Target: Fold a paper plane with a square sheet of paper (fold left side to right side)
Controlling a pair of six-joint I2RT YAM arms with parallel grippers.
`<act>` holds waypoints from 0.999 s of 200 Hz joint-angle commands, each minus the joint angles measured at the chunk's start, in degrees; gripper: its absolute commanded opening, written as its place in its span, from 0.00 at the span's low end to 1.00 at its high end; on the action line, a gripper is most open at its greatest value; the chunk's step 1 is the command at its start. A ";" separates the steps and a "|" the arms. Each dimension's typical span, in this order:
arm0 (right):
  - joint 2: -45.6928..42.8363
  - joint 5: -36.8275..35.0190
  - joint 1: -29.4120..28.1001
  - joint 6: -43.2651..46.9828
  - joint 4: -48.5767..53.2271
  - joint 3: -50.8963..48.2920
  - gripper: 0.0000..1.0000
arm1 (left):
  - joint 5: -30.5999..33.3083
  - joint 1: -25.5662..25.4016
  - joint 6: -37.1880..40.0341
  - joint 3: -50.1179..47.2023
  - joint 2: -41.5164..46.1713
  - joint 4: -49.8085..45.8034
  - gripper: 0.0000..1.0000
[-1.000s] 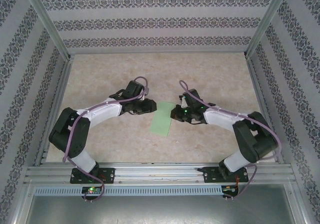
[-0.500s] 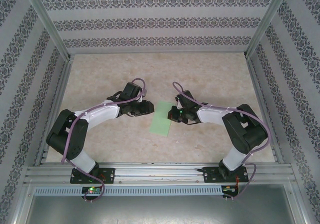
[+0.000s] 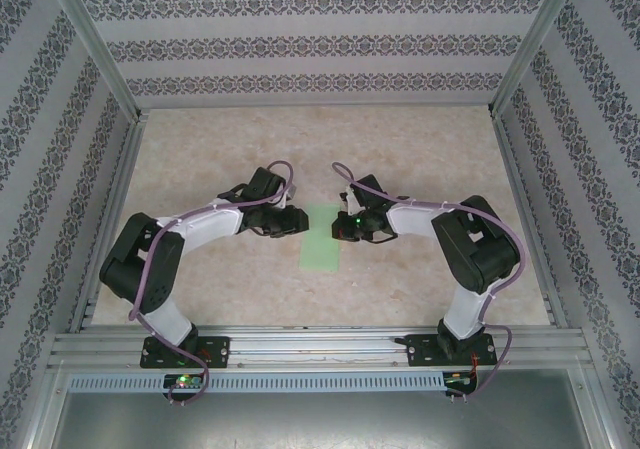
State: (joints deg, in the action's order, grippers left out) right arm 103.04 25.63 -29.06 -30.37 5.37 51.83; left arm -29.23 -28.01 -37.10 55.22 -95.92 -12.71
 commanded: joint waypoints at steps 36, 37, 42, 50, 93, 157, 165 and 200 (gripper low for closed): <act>1.27 0.25 0.67 5.05 4.40 0.48 0.00 | -2.35 0.57 1.58 1.57 -4.16 -3.39 0.34; 1.28 0.23 0.71 5.05 4.44 0.47 0.00 | -2.38 0.62 1.59 1.56 -4.22 -3.38 0.34; 1.15 0.21 0.69 4.98 4.35 0.46 0.00 | -2.79 0.50 1.53 1.62 -4.56 -3.30 0.34; 1.21 0.21 0.67 4.97 4.35 0.45 0.00 | -3.40 0.59 1.42 1.70 -4.95 -3.07 0.34; 1.51 0.30 0.67 4.68 4.26 0.55 0.00 | -4.75 0.59 1.65 1.81 -6.18 -2.69 0.31; 1.23 0.30 0.73 4.62 4.35 0.64 0.00 | -6.21 0.59 1.40 1.77 -8.09 -1.57 0.31; 1.15 0.31 0.67 4.62 4.44 0.59 0.00 | -6.03 0.54 1.42 1.76 -8.21 -1.68 0.31; 1.15 0.38 0.68 4.59 4.42 0.64 0.00 | -6.08 0.59 1.59 1.83 -8.36 -1.84 0.31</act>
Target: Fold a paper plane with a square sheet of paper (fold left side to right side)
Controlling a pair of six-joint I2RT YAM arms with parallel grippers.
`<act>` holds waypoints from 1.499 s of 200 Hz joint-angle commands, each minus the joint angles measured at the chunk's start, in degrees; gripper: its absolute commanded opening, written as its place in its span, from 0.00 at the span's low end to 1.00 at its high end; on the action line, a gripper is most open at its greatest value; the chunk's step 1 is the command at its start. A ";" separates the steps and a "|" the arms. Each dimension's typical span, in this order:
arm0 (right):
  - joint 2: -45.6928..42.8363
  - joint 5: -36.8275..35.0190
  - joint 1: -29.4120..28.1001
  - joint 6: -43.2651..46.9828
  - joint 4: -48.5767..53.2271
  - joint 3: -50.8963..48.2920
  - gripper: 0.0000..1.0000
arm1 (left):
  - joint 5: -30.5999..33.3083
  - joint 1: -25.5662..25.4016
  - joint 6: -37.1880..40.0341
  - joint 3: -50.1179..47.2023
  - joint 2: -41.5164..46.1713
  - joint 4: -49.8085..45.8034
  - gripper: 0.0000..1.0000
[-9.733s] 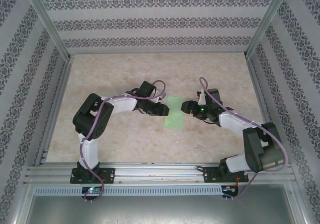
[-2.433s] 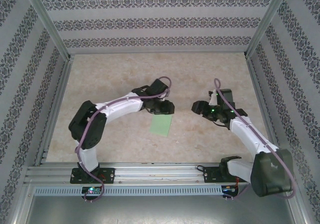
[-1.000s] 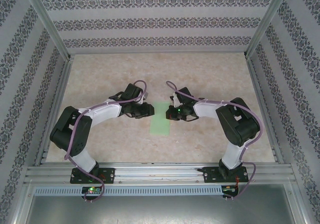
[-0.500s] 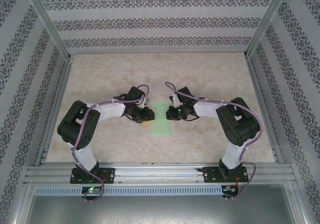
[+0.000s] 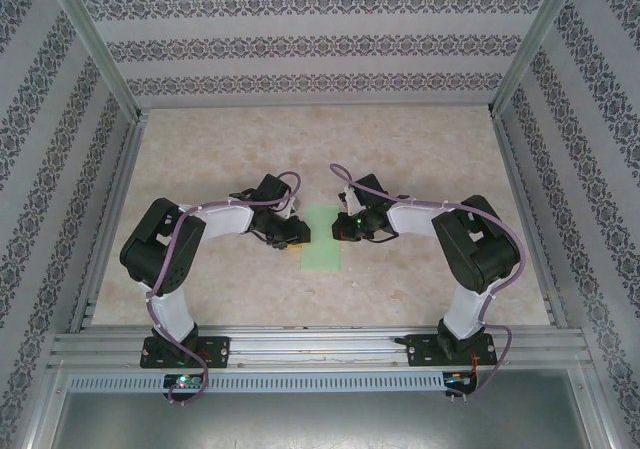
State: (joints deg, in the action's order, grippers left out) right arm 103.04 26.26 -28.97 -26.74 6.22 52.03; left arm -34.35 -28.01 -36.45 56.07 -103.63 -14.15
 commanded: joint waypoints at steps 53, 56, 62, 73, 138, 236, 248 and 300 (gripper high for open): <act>1.17 -0.07 0.61 0.96 3.63 0.44 0.00 | -3.98 0.57 -1.94 -0.29 -0.05 4.89 0.30; 1.15 -0.07 0.59 0.93 3.67 0.44 0.00 | -3.90 0.51 -2.00 -0.30 0.07 4.99 0.30; 1.13 -0.07 0.58 0.95 3.64 0.44 0.00 | -3.65 0.54 -2.04 -0.30 0.38 4.93 0.30; 1.07 -0.07 0.58 0.98 3.70 0.35 0.00 | -3.44 0.58 -1.96 -0.17 0.49 4.66 0.30; -0.31 0.32 0.63 1.10 3.01 0.60 0.01 | -3.88 0.59 -2.41 -0.44 0.82 4.47 0.13; -21.44 -14.94 -4.54 10.21 -0.05 -8.53 0.49 | -4.32 0.41 -15.33 -3.33 4.22 8.57 0.00; -24.49 -19.06 -7.72 11.36 -0.80 -11.11 0.54 | -4.49 0.33 -16.57 -3.91 4.48 9.33 0.00; -28.40 -36.95 -25.39 16.72 -3.66 -17.25 0.65 | -5.29 0.31 -19.10 -5.02 4.85 11.25 0.00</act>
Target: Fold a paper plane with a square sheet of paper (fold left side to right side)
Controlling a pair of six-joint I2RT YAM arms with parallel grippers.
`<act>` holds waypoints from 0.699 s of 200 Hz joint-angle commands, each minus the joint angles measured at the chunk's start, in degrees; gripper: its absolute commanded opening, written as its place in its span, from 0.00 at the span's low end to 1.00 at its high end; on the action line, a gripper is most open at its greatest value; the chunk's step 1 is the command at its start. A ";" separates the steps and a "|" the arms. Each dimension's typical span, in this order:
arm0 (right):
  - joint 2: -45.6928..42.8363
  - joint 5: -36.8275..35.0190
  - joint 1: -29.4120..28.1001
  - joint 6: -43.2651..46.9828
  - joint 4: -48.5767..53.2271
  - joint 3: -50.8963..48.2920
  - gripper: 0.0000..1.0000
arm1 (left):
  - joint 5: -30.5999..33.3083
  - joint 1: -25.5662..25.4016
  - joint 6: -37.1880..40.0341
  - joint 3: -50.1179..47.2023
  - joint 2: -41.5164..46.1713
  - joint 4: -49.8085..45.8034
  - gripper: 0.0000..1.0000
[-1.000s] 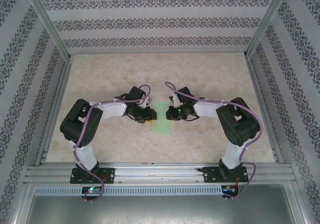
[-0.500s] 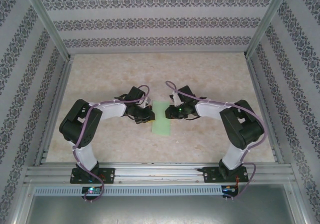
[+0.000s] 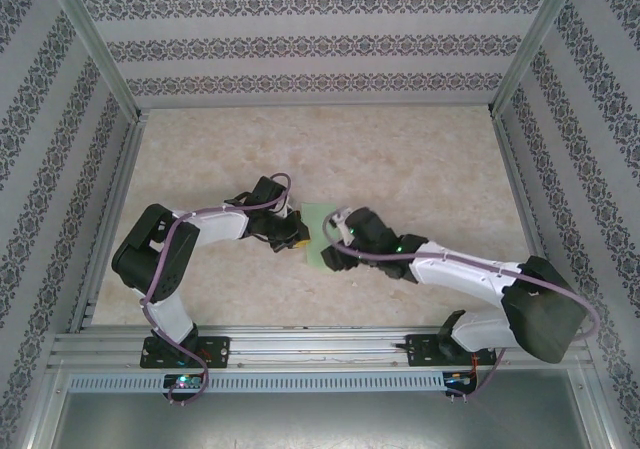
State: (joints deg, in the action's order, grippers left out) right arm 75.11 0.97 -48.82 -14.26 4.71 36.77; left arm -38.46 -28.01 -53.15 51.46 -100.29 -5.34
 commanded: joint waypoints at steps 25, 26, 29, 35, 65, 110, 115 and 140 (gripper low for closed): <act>1.74 -17.08 -11.30 6.48 -4.04 -2.52 0.68 | -1.25 0.30 -2.38 -0.43 1.33 2.28 0.00; 1.85 -17.24 -11.43 6.59 -4.07 -2.51 0.68 | -1.26 0.27 -2.39 -0.42 1.33 2.32 0.00; 2.26 -17.74 -11.94 6.88 -4.17 -2.42 0.69 | -1.27 0.26 -2.40 -0.40 1.33 2.31 0.00; 3.04 -18.65 -12.77 7.54 -4.27 -2.17 0.70 | -1.27 0.31 -2.40 -0.43 1.24 2.22 0.00; 7.62 -21.23 -15.04 10.41 -4.80 0.00 0.72 | -1.39 0.19 -2.31 -0.18 1.07 2.04 0.00; 13.50 -22.76 -15.10 12.85 -5.74 5.06 0.71 | -1.68 0.21 -2.06 -0.11 0.83 1.70 0.00; 13.94 -22.73 -15.08 12.99 -5.92 5.50 0.70 | -1.71 0.24 -2.05 -0.02 0.80 1.59 0.00; 15.47 -22.10 -15.00 13.35 -6.37 6.77 0.62 | -1.70 0.22 -1.70 0.17 0.72 1.14 0.00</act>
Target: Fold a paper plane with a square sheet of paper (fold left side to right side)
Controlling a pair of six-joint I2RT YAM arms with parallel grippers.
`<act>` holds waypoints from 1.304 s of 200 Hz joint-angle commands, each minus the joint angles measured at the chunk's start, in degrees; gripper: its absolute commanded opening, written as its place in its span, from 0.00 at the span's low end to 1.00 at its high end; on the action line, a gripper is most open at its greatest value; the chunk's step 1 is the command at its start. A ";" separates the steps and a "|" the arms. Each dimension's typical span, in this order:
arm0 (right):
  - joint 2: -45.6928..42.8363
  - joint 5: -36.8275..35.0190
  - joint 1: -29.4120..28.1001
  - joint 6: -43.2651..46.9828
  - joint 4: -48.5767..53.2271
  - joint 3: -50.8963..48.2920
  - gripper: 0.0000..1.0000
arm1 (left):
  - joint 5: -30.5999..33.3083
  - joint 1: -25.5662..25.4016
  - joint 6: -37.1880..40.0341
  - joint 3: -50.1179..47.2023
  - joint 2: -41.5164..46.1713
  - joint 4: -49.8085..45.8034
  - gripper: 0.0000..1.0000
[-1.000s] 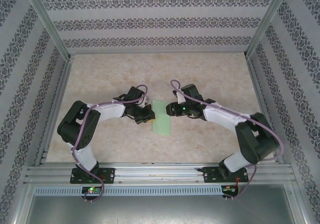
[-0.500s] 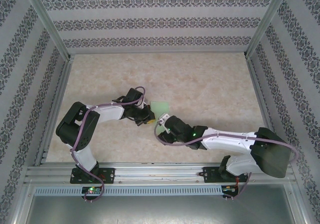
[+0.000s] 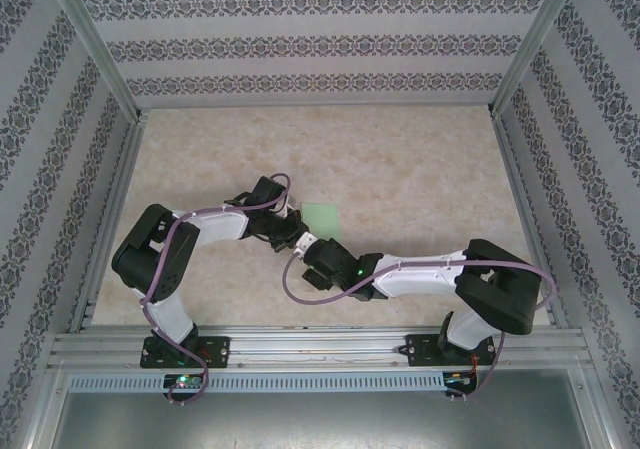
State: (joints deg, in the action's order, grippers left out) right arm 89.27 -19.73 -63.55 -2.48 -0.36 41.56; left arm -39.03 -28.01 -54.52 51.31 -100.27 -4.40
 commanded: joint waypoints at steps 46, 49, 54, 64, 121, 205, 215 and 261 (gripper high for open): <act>1.19 0.28 0.13 1.20 -1.40 1.86 0.36 | -1.04 0.22 0.29 0.82 0.51 -0.65 0.00; 1.17 0.44 0.17 1.19 -1.32 1.86 0.33 | -0.96 0.23 0.29 0.87 0.51 -0.71 0.01; 1.12 0.54 0.18 1.10 -1.23 1.78 0.29 | -0.95 0.23 0.42 1.01 0.49 -0.85 0.02; 1.00 1.01 0.32 1.00 -1.14 1.68 0.22 | -0.96 0.22 0.68 1.17 0.34 -1.19 0.04; -1.78 8.83 4.12 -2.44 -1.13 -0.42 0.00 | -1.12 2.10 4.40 2.63 1.97 -5.49 0.28; -3.46 34.68 13.68 -9.74 -5.36 -2.89 0.00 | -4.31 8.04 16.24 10.34 0.81 -14.34 0.31; -2.91 36.62 14.26 -10.40 -5.97 -2.80 0.00 | -5.43 8.03 16.87 11.91 -1.15 -14.14 0.27; -0.14 41.95 16.15 -12.45 -7.99 -1.59 0.00 | -8.25 7.29 20.91 19.23 -9.26 -16.33 0.17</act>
State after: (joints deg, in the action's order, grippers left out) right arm 87.44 16.86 -48.10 -12.80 -6.24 39.55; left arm -44.82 -20.25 -38.24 67.35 -106.00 -16.36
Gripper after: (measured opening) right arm 0.065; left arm 0.185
